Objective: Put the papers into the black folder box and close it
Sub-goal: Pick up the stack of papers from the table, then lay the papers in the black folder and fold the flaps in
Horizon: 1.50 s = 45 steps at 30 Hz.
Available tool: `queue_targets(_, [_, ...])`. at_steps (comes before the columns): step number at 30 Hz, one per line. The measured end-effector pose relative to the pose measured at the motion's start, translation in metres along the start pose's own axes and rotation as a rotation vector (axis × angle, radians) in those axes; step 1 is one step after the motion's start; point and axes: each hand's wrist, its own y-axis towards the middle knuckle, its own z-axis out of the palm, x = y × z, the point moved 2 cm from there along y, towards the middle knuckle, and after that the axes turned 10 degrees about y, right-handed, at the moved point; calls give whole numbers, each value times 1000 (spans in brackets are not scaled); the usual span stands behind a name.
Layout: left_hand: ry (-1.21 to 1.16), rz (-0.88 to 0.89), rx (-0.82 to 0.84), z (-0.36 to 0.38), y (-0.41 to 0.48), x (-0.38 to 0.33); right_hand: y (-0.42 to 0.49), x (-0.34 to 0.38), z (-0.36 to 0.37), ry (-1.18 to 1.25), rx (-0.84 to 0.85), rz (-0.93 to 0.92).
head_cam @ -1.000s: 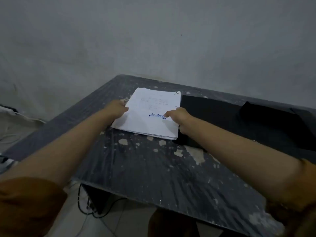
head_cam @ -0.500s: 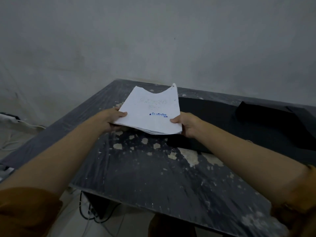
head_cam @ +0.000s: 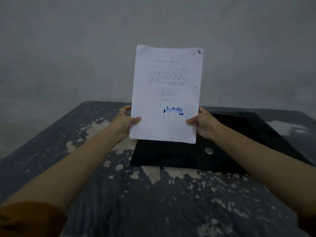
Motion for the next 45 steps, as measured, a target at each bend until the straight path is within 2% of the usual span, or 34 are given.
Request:
queue_targets(8, [18,71,127,32,1,6,-7,1,-43,31,88,-53])
queue_targets(16, [-13,163,73,30,2,2,-6,3,-37,74,154,-69])
queue_targets(21, [151,239,120,30,-1,7,-12,2,-40,26,189,-97])
queue_targets(27, [228,206,182,30,-1,25,-15,-9,-43,-60,178,-81])
queue_targets(34, [195,155,15,34,1,12,-13,8,-41,-127,76,-19])
queue_targets(41, [297,-110,19,39,-5,27,-10,-19,-50,-279,-70,221])
queue_targets(45, [370,-189,41,37,-7,40,-8,-35,-54,-380,-110,267])
